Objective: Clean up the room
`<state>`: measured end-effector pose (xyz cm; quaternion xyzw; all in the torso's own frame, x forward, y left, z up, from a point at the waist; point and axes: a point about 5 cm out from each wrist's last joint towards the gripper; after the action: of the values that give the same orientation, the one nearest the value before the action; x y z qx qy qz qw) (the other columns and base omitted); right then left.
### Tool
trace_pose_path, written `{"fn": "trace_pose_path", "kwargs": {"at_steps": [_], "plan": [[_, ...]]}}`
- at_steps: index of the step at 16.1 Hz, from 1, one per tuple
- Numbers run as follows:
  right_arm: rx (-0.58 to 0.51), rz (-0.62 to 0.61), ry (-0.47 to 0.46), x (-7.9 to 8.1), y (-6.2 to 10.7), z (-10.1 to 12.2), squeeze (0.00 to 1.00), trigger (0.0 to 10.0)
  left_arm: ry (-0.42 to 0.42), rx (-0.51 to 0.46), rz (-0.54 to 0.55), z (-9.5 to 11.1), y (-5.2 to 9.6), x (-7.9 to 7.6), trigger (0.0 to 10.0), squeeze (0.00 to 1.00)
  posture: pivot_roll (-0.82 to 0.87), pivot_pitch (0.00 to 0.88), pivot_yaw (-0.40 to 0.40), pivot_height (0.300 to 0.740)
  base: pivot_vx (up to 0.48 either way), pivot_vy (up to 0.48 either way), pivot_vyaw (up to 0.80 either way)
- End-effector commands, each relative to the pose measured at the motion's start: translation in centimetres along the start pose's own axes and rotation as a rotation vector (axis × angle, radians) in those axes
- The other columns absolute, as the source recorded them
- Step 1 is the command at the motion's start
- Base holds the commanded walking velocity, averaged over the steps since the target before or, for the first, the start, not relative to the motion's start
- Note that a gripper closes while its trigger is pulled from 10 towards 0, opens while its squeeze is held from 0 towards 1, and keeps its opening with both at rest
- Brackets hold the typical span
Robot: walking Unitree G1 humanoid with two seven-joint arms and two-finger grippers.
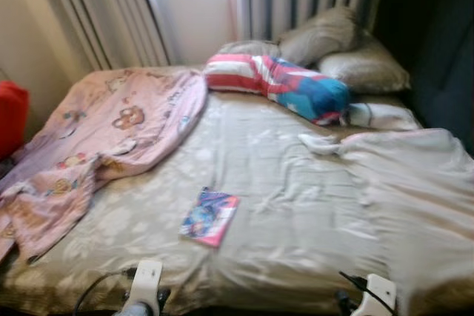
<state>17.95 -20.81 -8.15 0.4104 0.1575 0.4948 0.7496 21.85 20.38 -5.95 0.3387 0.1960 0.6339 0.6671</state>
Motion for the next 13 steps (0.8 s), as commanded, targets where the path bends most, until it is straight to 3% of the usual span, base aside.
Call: {"fn": "trace_pose_path", "kwargs": {"at_steps": [1,13], "plan": [[0.012,0.037,0.005,1.47,-0.09,-0.23,0.00,10.0,-0.001,0.036,0.025,-1.08,0.34,0.81,10.0,0.00,0.13,0.000,0.058,0.740,0.000,0.424,0.00],[0.008,0.033,0.006,1.35,-0.22,0.30,0.00,10.0,0.042,0.030,0.041,-0.86,0.25,0.67,10.0,0.00,0.13,0.000,0.051,0.740,0.000,0.415,0.00]]}}
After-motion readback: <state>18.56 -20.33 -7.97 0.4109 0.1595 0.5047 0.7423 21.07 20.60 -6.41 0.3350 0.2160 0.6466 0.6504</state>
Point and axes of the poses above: a point about 5 cm out from each wrist's last joint towards the gripper, its own y axis pointing back from the gripper into the wrist, its own z axis along the axis of the wrist's last joint, x = y × z, and after that the axes turned 5 degrees about -y, right-handed
